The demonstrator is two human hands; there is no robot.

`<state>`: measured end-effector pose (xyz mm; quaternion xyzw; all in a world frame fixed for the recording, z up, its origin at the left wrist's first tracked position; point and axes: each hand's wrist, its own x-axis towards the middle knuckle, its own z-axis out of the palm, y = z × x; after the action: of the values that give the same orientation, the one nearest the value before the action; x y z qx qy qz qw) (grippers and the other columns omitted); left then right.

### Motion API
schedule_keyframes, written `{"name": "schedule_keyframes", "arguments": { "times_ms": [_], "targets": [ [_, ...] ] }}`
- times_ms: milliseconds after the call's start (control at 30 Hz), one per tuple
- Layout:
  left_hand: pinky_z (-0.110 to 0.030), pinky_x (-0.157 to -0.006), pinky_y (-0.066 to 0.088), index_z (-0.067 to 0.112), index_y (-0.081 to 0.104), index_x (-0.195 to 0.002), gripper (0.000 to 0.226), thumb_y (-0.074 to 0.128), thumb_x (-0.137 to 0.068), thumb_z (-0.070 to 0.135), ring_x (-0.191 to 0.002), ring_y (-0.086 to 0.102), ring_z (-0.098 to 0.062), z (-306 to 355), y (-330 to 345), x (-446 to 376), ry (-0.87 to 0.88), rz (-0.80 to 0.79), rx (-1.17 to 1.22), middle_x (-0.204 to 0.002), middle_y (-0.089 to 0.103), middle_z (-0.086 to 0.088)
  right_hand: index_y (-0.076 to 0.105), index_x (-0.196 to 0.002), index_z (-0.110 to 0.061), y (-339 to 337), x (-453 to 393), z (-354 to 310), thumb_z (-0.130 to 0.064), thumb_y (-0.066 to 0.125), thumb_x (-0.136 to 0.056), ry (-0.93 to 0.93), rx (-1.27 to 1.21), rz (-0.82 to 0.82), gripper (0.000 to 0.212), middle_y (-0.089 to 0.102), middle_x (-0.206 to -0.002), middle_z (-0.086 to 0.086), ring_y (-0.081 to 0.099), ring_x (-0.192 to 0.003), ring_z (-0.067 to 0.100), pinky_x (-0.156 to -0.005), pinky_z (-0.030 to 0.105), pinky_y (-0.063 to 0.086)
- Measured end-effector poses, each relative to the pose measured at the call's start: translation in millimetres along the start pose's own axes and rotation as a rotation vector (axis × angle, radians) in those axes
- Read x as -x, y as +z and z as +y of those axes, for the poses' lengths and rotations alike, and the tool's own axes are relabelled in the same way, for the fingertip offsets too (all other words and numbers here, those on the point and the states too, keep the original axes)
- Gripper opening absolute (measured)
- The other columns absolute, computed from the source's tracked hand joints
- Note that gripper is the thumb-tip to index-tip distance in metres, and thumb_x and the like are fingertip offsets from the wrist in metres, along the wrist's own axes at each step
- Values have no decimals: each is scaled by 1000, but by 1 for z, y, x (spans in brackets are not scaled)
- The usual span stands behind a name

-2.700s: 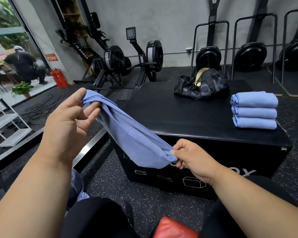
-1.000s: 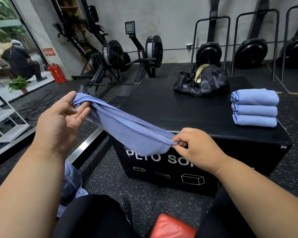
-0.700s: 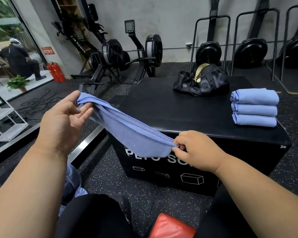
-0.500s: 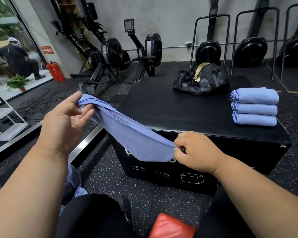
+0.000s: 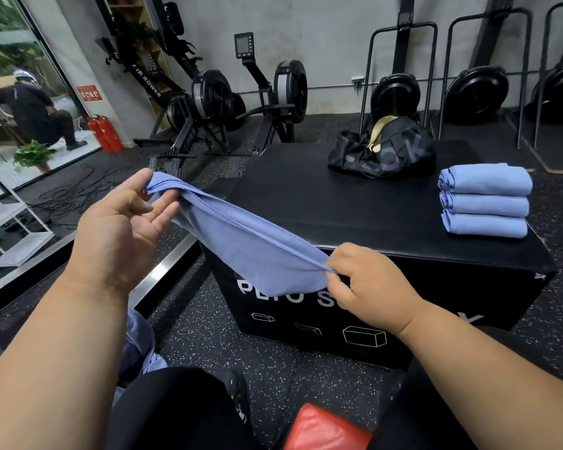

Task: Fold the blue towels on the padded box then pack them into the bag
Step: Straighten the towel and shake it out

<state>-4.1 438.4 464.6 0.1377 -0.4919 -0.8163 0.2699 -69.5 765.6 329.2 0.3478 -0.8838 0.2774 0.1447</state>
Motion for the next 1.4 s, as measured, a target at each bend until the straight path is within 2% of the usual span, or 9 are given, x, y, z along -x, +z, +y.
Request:
{"name": "schedule_keyframes", "arguments": {
  "times_ms": [133,300,500,633,800,933,1233,1333,1400],
  "targets": [
    [-40,-105,57,-2,61,-138,53,37,-91,-9,-115,73,-34,-2,-4,-2,-1,-11,0,-136,63,-13,77,-121,-34,4,1,3,-21,55,-97,27,-132,81,35,57,-115,-14,59,-87,8,-76,22,46],
    [-37,-102,58,1,64,-136,57,36,-86,-6,-117,72,-35,-2,-10,-8,-7,-13,17,-141,60,-17,77,-103,-42,-1,-1,10,-18,66,-100,169,-392,-6,26,59,-111,-17,63,-88,14,-81,22,47],
    [-37,-101,59,1,64,-134,56,36,-86,-6,-115,73,-35,-4,-11,-9,-4,-28,4,-147,55,-16,67,-94,-48,-1,-3,11,-12,61,-103,204,-404,-161,38,64,-103,-18,61,-104,4,-93,18,43],
    [-39,-101,58,1,65,-134,55,38,-86,-5,-117,72,-35,-7,-12,-11,-12,-29,13,-150,53,-17,75,-100,-31,1,-1,3,-3,57,-104,278,-617,-227,33,62,-99,-19,66,-84,3,-80,23,55],
    [-36,-99,59,0,64,-134,55,39,-86,-4,-117,72,-34,-3,-16,-15,-19,-23,38,-150,54,-17,78,-91,-29,-1,-2,2,-6,63,-98,286,-667,-232,27,68,-105,-6,63,-70,12,-67,35,54],
    [-35,-98,59,2,66,-134,63,44,-75,-5,-116,73,-32,-1,-17,-16,-31,-43,44,-152,53,-18,76,-81,-25,-2,-1,11,-24,76,-93,367,-622,-209,13,70,-75,18,50,-58,17,-59,32,45],
    [-35,-98,59,1,66,-135,56,37,-87,-5,-117,72,-33,-5,-13,-14,-18,-42,12,-149,54,-15,78,-78,-29,4,-1,9,-22,83,-89,308,-471,-116,14,71,-80,-11,63,-69,4,-67,15,47],
    [-35,-97,60,1,69,-132,56,53,-78,-5,-117,72,-34,-2,-13,-16,-31,-65,-1,-149,55,-17,75,-85,-29,7,-1,12,-18,81,-90,408,-529,-92,13,68,-68,-15,57,-58,0,-61,13,45],
    [-36,-97,60,0,73,-127,78,79,-49,1,-117,72,-33,0,-13,-17,-34,-110,-33,-143,62,-17,68,-91,-29,9,-1,15,-16,80,-89,432,-560,-90,18,71,-75,-11,60,-60,2,-64,20,49]
  ]
}}
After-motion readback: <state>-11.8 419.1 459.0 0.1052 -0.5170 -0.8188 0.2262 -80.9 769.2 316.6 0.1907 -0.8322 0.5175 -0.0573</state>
